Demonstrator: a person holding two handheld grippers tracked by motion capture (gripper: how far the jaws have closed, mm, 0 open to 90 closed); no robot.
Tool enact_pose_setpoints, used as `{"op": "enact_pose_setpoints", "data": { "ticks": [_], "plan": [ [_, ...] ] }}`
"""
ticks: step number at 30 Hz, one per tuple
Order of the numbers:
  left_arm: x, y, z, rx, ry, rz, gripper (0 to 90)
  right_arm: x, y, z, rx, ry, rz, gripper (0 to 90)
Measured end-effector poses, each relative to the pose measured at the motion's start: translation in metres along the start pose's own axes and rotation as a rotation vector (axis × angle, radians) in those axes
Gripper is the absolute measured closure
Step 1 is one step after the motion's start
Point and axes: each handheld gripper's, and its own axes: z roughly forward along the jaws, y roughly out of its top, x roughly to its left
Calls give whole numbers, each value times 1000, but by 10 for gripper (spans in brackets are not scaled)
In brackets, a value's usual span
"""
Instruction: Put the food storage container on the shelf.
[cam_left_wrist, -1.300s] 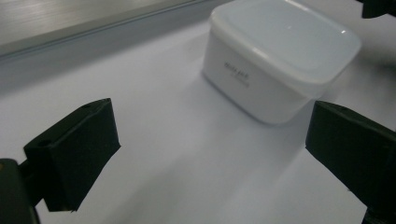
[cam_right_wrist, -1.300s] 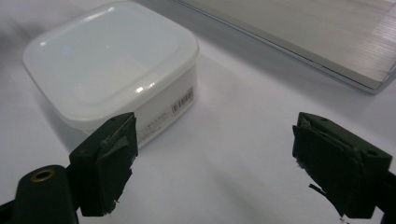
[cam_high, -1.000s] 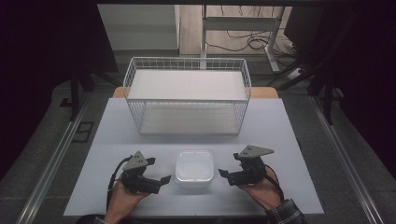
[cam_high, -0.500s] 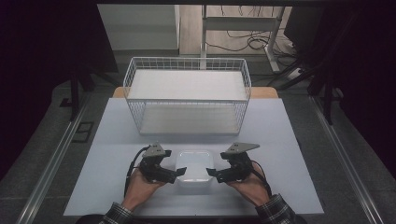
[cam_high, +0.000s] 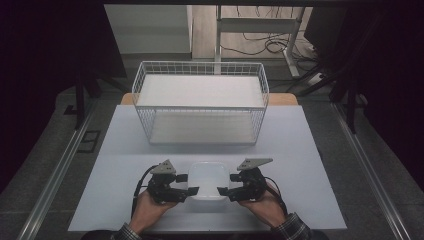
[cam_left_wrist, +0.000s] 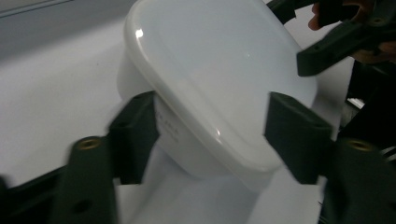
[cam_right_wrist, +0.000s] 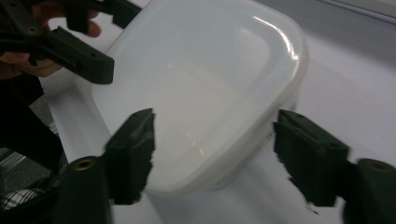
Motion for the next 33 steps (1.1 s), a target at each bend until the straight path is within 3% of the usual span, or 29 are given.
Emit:
{"op": "enact_pose_setpoints", "data": {
  "ticks": [3,5,9,12,14,19,26,33],
  "plan": [
    [-2,-2,-6,0,1,-4,539,2,-2,-5,-10,-8,-5,435],
    [-3,-3,-9,-4,-3,-12,585,6,-3,-12,-21,-29,-26,539],
    [-3,-4,-13,-34,4,-44,687,5,-6,-17,-70,-37,43,665],
    [-3,-5,-13,-49,11,-43,805,4,-6,-21,-88,-81,45,768],
    [-2,-5,-12,-61,18,-52,807,5,-7,-19,-89,-110,29,769],
    [-2,-5,-10,-80,41,-60,809,3,-7,-17,-117,-114,55,772],
    [1,6,-12,-112,72,-43,807,1,2,-21,-169,-117,50,774],
    [8,20,-16,-131,98,-19,806,-4,14,-20,-189,-118,33,775]
  ]
}}
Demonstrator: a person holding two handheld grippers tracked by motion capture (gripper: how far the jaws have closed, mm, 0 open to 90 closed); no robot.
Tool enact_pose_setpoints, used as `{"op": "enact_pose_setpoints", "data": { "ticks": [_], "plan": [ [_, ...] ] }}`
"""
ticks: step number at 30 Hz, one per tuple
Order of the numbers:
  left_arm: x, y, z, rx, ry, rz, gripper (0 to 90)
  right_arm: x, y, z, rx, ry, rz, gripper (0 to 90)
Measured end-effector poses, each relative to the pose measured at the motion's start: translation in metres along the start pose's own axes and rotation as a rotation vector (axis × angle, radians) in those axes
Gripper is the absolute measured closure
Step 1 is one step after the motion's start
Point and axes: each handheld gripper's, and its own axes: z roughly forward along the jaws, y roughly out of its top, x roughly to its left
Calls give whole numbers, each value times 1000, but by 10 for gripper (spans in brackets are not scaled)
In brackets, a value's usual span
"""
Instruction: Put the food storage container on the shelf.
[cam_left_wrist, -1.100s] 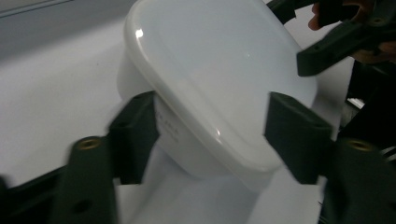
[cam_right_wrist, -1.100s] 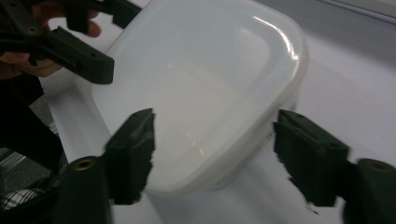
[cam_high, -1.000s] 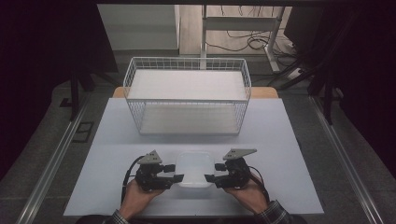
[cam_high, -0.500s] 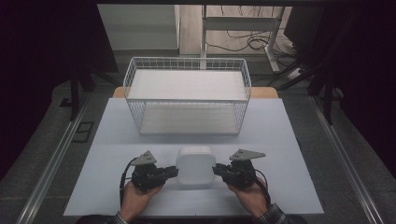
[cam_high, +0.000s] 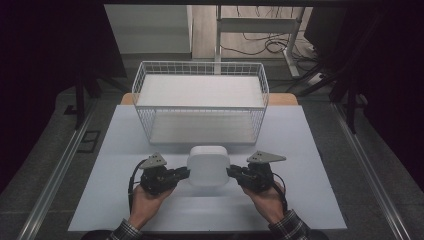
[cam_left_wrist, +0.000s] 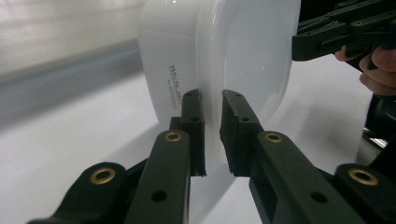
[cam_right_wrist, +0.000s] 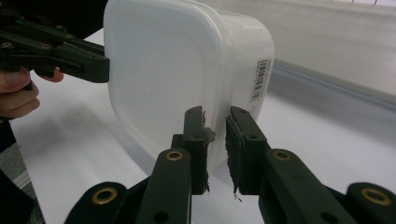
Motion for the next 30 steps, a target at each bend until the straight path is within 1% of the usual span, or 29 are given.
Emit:
{"op": "enact_pose_setpoints", "data": {
  "ticks": [4,5,6,7,11,12,13,14,15,16,17,18,19,20,21,22,23,24,26,28,30],
  "plan": [
    [5,6,0,-2,10,1,806,-3,9,5,-9,-3,-15,775],
    [9,10,0,-4,18,11,806,-4,11,7,-11,-8,-19,776],
    [9,10,0,-4,18,11,806,-5,13,9,-12,-7,-19,776],
    [14,14,1,-8,25,9,805,-6,16,11,-13,-9,-19,776],
    [25,22,4,-11,38,8,805,-13,24,21,-23,-11,-21,776],
    [25,22,4,-11,38,8,805,-13,24,21,-23,-11,-21,776],
    [30,25,5,-10,47,7,804,-16,29,27,-23,-11,-19,776],
    [30,25,5,-10,47,7,804,-16,29,27,-23,-11,-19,776],
    [36,28,7,-12,55,-5,804,-19,33,33,-26,-12,-20,775],
    [36,28,7,-12,55,-5,804,-21,35,36,-25,-12,-18,775],
    [43,30,10,-14,60,-7,804,-23,37,39,-26,-14,-16,775],
    [43,30,10,-14,60,-7,804,-23,37,39,-26,-14,-16,775],
    [49,32,13,-16,65,-15,803,-26,41,45,-22,-19,-16,775],
    [49,32,13,-16,65,-15,803,-26,41,45,-22,-19,-16,775],
    [54,35,17,-15,68,-19,803,-29,45,50,-17,-25,-16,775],
    [54,35,17,-15,68,-19,803,-29,45,50,-17,-25,-16,775],
    [59,37,21,-17,70,-25,802,-33,48,54,-13,-32,-14,774],
    [59,37,21,-17,70,-25,802,-34,49,57,-14,-36,-12,774],
    [65,39,26,-14,74,-37,801,-38,51,60,-9,-43,-7,774],
    [68,40,30,-9,74,-52,800,-41,52,63,-5,-50,1,773],
    [70,40,34,-2,73,-56,800,-44,52,66,0,-56,4,773]
  ]
}}
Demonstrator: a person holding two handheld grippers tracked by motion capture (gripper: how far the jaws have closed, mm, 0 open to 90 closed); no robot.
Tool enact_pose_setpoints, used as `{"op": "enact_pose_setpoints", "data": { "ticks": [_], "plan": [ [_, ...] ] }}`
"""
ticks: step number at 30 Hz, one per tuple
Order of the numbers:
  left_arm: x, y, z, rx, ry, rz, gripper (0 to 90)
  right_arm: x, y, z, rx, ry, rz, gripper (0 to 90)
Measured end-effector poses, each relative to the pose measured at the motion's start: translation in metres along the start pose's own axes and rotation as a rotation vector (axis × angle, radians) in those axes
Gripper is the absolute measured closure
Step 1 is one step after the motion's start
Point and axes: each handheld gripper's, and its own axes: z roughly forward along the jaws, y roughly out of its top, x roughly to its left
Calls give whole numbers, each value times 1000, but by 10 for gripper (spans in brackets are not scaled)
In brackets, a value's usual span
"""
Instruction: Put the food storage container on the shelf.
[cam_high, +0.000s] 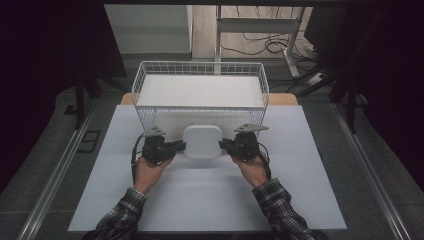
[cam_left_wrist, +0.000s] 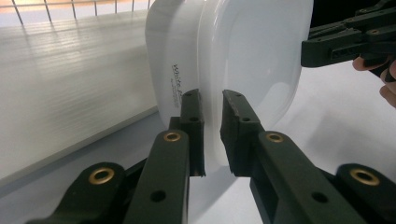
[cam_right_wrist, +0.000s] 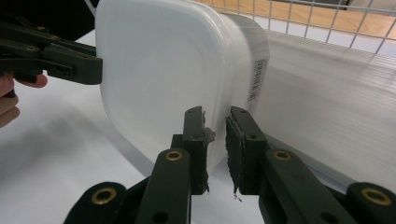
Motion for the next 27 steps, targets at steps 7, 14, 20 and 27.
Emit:
{"op": "enact_pose_setpoints", "data": {
  "ticks": [7,14,20,27],
  "plan": [
    [6,2,12,11,6,-20,798,-10,0,9,14,-13,17,770],
    [10,1,19,26,1,-47,795,-15,2,14,35,-16,25,767],
    [14,3,22,16,6,-51,785,-20,4,18,30,-8,33,757],
    [13,8,24,-26,44,-13,760,-18,8,24,12,-50,15,683]
  ]
}}
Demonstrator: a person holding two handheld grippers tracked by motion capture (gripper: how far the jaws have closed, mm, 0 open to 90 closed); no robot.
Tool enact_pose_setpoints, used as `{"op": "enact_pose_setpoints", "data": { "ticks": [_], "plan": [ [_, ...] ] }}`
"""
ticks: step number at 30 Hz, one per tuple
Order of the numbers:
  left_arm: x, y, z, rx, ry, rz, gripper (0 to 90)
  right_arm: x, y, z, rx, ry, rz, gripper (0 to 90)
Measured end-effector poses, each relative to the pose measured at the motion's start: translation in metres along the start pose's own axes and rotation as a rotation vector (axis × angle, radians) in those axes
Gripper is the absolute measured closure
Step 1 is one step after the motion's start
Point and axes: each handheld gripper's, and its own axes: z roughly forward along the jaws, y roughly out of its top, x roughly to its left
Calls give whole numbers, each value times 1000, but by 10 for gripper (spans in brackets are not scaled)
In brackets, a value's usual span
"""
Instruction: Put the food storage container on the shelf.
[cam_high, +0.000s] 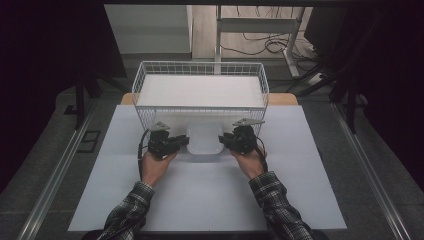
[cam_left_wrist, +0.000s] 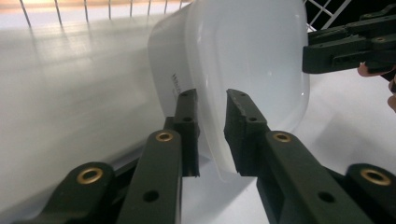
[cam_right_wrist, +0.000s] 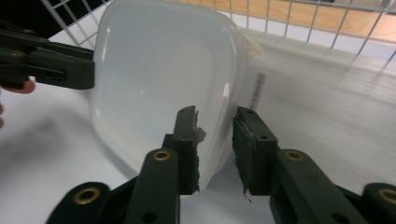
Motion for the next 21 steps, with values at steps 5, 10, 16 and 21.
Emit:
{"op": "enact_pose_setpoints", "data": {
  "ticks": [5,10,16,21],
  "plan": [
    [-1,6,2,-2,35,27,723,-2,4,4,-24,-26,8,665],
    [2,14,7,-18,71,40,703,0,9,8,-42,-82,-30,665],
    [3,23,12,-27,128,67,644,0,15,10,-52,-105,-54,778],
    [-6,24,-1,-60,105,82,509,2,15,-3,-58,-54,-77,879]
  ]
}}
